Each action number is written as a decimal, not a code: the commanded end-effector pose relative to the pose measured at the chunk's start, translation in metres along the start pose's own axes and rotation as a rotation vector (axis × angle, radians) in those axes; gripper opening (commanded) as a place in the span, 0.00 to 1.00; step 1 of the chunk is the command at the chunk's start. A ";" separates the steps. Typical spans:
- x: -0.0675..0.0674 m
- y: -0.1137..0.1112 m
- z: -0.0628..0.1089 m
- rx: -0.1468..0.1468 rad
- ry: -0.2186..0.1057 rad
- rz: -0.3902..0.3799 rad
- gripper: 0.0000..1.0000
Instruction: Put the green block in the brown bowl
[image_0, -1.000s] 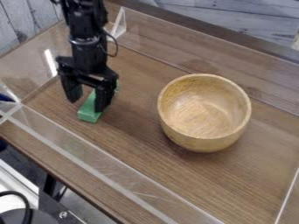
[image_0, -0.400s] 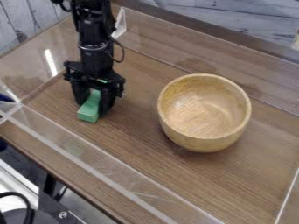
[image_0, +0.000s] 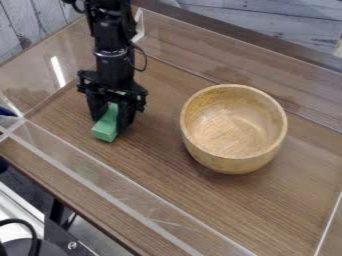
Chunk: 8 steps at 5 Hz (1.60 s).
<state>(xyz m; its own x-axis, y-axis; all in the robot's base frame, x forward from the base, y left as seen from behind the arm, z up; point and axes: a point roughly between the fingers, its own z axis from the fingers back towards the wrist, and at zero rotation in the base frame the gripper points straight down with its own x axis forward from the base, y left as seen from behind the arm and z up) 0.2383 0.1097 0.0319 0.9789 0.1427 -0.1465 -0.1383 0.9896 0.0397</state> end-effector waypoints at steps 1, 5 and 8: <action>0.004 -0.006 0.023 0.014 -0.073 -0.018 0.00; -0.006 -0.027 0.021 0.008 -0.062 -0.057 0.00; -0.009 -0.032 0.021 0.005 -0.056 -0.060 0.00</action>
<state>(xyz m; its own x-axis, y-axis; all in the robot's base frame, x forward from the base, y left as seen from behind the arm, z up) 0.2279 0.0752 0.0356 0.9825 0.0854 -0.1654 -0.0827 0.9963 0.0230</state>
